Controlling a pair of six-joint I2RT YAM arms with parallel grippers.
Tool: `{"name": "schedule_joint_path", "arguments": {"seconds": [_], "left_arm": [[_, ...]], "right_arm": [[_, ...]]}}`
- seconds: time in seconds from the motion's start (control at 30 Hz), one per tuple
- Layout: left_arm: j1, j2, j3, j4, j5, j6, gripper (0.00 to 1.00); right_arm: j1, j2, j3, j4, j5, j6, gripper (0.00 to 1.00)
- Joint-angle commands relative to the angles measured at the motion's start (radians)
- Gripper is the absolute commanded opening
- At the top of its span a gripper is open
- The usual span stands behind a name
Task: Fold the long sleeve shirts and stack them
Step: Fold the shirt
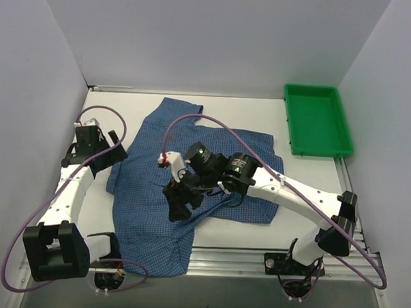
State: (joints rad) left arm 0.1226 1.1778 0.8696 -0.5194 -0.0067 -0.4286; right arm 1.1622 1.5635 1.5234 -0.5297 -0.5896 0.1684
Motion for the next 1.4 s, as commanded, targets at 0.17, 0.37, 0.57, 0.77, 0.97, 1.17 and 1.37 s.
{"name": "schedule_joint_path", "arguments": {"seconds": [0.17, 0.37, 0.57, 0.77, 0.97, 1.17, 1.37], "left_arm": [[-0.172, 0.080, 0.046, 0.033, 0.045, 0.010, 0.98], [-0.294, 0.241, 0.132, 0.038, -0.015, -0.071, 0.97], [-0.320, 0.419, 0.196, 0.061, -0.009, -0.130, 0.97], [-0.455, 0.465, 0.282, 0.085, -0.033, -0.006, 0.97], [-0.681, 0.549, 0.419, 0.133, -0.038, 0.126, 0.97], [-0.883, 0.720, 0.564, 0.148, 0.000, 0.220, 0.97], [-0.963, 0.793, 0.537, 0.159, 0.063, 0.206, 0.97]], "right_arm": [[-0.421, -0.145, -0.284, -0.038, 0.447, 0.167, 0.64], [-0.700, -0.066, -0.408, 0.020, 0.618, 0.207, 0.59], [-0.831, 0.036, -0.376, 0.114, 0.649, 0.204, 0.56], [-0.914, 0.156, -0.221, 0.161, 0.674, 0.168, 0.49], [-1.001, 0.305, -0.045, 0.162, 0.649, 0.181, 0.45], [-1.039, 0.432, 0.058, 0.157, 0.642, 0.198, 0.48], [-1.056, 0.523, 0.122, 0.155, 0.602, 0.187, 0.50]]}}
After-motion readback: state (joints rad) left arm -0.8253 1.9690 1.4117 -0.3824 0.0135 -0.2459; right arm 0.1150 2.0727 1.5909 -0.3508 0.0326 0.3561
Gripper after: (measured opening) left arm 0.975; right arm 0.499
